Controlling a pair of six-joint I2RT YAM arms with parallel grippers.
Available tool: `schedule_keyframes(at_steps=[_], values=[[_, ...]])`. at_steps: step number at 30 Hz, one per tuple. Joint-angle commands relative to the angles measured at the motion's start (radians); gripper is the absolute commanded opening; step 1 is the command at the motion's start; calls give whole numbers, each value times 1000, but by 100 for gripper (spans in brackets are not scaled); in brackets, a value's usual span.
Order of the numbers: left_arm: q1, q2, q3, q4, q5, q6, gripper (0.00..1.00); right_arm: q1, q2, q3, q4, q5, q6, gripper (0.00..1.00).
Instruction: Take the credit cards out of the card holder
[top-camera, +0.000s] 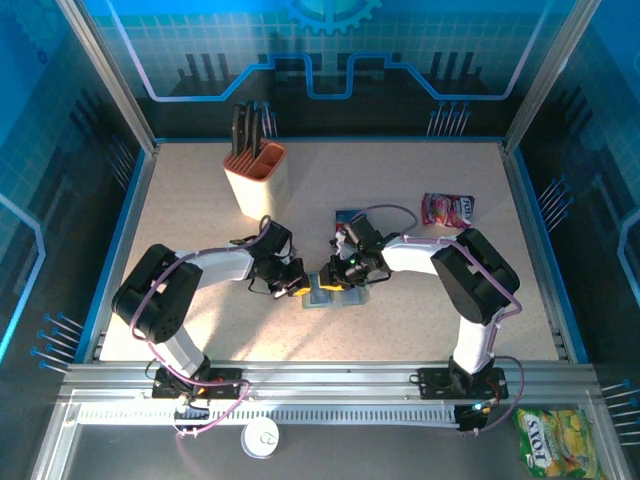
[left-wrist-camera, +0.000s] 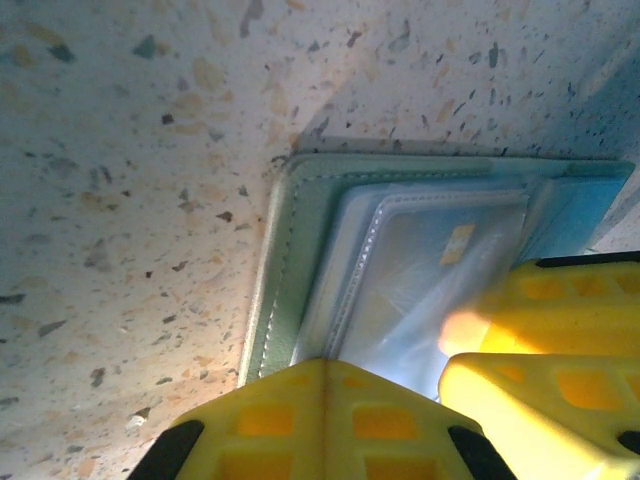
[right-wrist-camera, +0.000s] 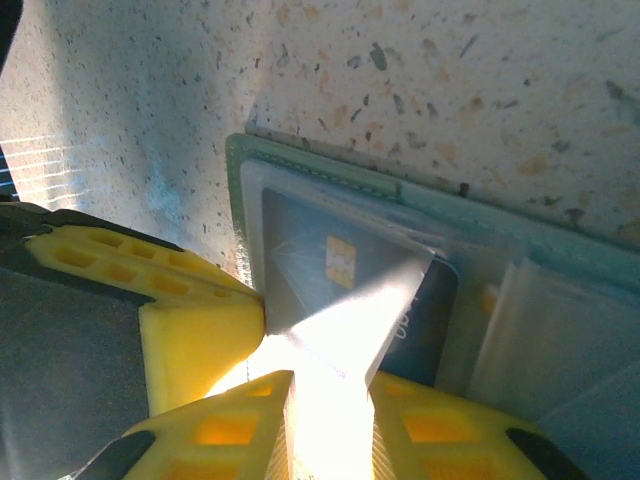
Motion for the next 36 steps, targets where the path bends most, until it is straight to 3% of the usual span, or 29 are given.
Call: schedule_keyframes(at_steps=[1,13,36], values=[[8,20,-17,-7,13,21,0,19,21,26,-43,13,-8,26],[9,18,-14,-12,12,24,0,23,-4,92,-245,141,-98,27],[-19,-10,54,-24,54,16,0,17,-60,52,-185,115,-67,28]])
